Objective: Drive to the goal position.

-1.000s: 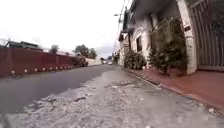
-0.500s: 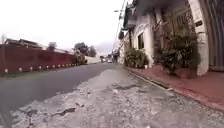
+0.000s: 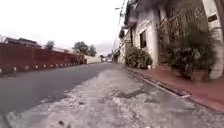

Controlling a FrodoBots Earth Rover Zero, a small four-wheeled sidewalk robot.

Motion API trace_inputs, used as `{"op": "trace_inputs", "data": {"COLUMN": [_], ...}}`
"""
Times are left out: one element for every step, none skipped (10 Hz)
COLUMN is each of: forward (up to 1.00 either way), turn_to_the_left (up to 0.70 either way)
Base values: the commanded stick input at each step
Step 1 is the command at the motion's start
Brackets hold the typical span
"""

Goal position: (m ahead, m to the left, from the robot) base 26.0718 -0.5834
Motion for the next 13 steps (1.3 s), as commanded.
{"op": "trace_inputs", "data": {"forward": [1.0,1.0,1.0,1.0,1.0,1.0,1.0,1.0,1.0,1.0,1.0,1.0,1.0], "turn_to_the_left": [0.02,0.02,0.0,0.02,0.02,0.02,0.02,0.02,0.02,0.02,0.02,0.02,0.02]}}
